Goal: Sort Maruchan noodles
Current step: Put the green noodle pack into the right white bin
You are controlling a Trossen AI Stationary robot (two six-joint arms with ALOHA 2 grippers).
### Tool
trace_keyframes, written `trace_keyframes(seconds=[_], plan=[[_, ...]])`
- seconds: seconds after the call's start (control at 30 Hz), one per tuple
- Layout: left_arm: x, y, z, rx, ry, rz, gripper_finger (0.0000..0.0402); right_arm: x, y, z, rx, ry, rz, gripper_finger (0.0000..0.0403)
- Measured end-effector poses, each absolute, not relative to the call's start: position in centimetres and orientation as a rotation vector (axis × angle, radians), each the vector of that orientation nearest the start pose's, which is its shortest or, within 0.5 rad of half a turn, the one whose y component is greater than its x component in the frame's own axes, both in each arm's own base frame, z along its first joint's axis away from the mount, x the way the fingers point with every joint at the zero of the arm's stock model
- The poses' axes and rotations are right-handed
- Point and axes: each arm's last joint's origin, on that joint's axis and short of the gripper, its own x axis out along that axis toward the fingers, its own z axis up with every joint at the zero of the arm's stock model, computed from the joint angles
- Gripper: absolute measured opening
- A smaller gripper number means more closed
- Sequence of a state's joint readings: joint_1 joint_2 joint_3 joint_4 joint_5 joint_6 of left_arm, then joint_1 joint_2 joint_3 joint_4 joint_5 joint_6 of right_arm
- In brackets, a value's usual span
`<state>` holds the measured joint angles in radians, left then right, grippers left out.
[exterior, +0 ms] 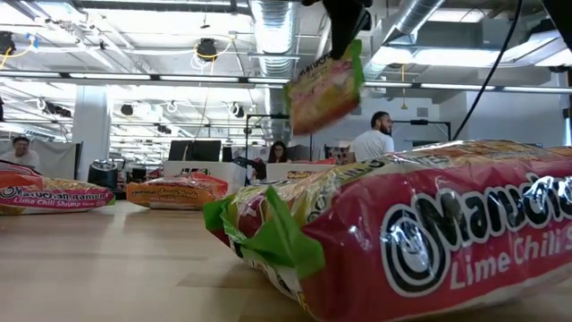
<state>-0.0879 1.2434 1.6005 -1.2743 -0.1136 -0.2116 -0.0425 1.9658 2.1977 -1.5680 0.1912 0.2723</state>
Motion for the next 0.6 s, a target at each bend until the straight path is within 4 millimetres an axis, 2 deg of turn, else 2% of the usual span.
trace_keyframes(seconds=[0.17,0.33,0.47,0.6], plan=[[20.2,-0.9,41.9,-0.091,0.9,0.163,0.015,34.9,-4.7,38.7,0.102,1.249,-0.414,0.0003],[20.3,0.2,41.9,-0.113,0.897,0.215,0.015,31.9,-7.2,40.9,0.086,1.202,-0.489,0.0003],[20.3,1.3,41.9,-0.119,0.888,0.256,0.015,29.4,-8.9,41.1,0.107,1.201,-0.542,0.0003],[20.2,2.3,41.9,-0.139,0.887,0.302,0.015,26.9,-10.6,40.1,0.131,1.188,-0.595,0.0003]])
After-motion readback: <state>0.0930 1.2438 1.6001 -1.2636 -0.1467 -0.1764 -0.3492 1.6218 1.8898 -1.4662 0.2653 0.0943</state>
